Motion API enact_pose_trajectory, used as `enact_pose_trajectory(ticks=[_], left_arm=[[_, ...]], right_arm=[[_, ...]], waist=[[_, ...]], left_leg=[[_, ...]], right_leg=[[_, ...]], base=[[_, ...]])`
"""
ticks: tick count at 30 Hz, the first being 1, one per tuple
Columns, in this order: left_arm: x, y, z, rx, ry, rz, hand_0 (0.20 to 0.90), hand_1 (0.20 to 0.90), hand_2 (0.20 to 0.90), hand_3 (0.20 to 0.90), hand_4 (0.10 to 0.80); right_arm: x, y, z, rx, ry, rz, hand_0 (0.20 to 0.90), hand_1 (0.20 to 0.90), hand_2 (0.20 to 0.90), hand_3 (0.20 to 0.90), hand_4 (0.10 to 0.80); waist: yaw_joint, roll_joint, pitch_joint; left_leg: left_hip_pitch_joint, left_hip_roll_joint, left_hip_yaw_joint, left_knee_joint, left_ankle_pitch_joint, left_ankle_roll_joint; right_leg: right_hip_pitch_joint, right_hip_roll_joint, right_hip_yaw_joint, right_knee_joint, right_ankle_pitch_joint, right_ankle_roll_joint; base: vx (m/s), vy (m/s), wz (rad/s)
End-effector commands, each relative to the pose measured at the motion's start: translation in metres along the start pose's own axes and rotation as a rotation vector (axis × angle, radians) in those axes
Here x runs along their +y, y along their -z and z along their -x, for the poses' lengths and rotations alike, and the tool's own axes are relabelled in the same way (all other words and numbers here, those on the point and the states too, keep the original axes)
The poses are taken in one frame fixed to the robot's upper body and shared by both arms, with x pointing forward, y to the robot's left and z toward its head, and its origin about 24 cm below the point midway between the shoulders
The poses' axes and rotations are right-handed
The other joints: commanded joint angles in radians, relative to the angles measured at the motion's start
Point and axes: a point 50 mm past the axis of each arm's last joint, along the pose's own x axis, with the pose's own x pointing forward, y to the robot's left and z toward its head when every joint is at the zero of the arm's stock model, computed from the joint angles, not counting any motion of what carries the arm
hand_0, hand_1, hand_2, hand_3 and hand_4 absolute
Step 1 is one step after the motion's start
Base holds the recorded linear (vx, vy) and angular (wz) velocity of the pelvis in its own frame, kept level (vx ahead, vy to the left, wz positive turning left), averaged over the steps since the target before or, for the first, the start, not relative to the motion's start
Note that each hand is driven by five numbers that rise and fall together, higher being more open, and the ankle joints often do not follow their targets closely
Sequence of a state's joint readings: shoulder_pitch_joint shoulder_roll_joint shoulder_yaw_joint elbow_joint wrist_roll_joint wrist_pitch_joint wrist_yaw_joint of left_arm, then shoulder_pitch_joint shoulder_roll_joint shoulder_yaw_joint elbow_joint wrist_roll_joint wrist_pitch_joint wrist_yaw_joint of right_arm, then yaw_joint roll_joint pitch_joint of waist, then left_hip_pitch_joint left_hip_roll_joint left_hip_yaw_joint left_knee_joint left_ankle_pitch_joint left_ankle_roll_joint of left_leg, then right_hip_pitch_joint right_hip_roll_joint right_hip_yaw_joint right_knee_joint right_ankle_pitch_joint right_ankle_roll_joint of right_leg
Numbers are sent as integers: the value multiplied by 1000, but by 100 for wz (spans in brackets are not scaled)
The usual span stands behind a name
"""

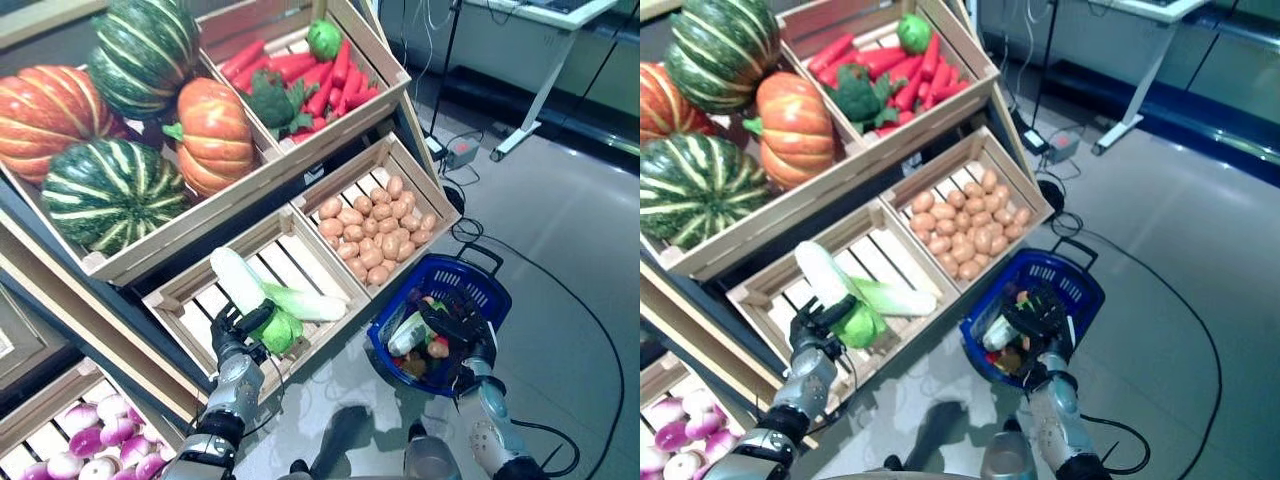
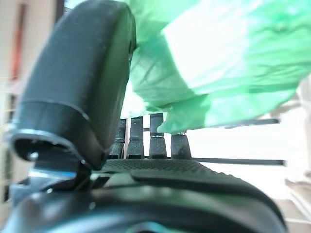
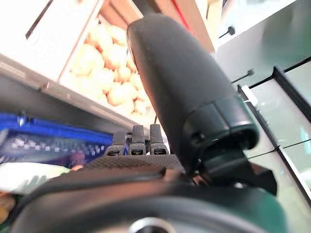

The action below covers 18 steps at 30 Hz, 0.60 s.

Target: Put vegetables into the basket

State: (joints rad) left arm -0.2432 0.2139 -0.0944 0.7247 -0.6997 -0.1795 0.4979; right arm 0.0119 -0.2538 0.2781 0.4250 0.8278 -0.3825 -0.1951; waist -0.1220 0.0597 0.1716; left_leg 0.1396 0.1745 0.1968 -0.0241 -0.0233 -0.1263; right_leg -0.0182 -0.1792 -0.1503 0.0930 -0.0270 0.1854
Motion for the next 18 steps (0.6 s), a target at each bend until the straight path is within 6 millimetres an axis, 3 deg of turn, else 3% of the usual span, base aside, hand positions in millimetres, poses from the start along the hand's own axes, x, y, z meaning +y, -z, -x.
enact_pose_trajectory(ticks=[1,5,11,14,18], left_arm=[[-7,-74,-3,-393,75,29,300,300,300,300,400],[-19,-90,11,-532,175,-40,300,300,300,300,400],[-40,-110,38,-725,376,-190,300,300,300,300,400],[-49,-114,46,-780,450,-251,300,300,300,300,400],[-67,-123,65,-909,583,-397,300,300,300,300,400]], right_arm=[[36,-29,0,-200,-196,-13,900,900,900,900,800],[46,-38,5,-258,-306,-66,900,900,900,900,800],[58,-38,2,-180,-494,-121,900,900,900,900,800],[57,-41,-2,-167,-502,-65,900,900,900,900,800],[58,-66,-14,-204,-549,-86,900,900,900,900,800]], waist=[[15,-36,-83],[23,-41,-94],[40,-55,-92],[52,-65,-94],[77,-86,-93]], left_leg=[[-31,-56,6,-57,50,54],[-18,-62,0,-63,37,57],[11,-58,14,-63,19,60],[19,-58,15,-63,14,58],[35,-59,6,-63,2,58]], right_leg=[[80,-6,4,-141,83,-29],[100,2,-2,-167,93,-28],[124,7,-18,-167,86,-31],[135,9,-29,-169,83,-30],[154,13,-46,-173,81,-29]], base=[[14,-21,5],[17,-24,5],[16,-13,4],[24,-52,4],[25,-60,2]])
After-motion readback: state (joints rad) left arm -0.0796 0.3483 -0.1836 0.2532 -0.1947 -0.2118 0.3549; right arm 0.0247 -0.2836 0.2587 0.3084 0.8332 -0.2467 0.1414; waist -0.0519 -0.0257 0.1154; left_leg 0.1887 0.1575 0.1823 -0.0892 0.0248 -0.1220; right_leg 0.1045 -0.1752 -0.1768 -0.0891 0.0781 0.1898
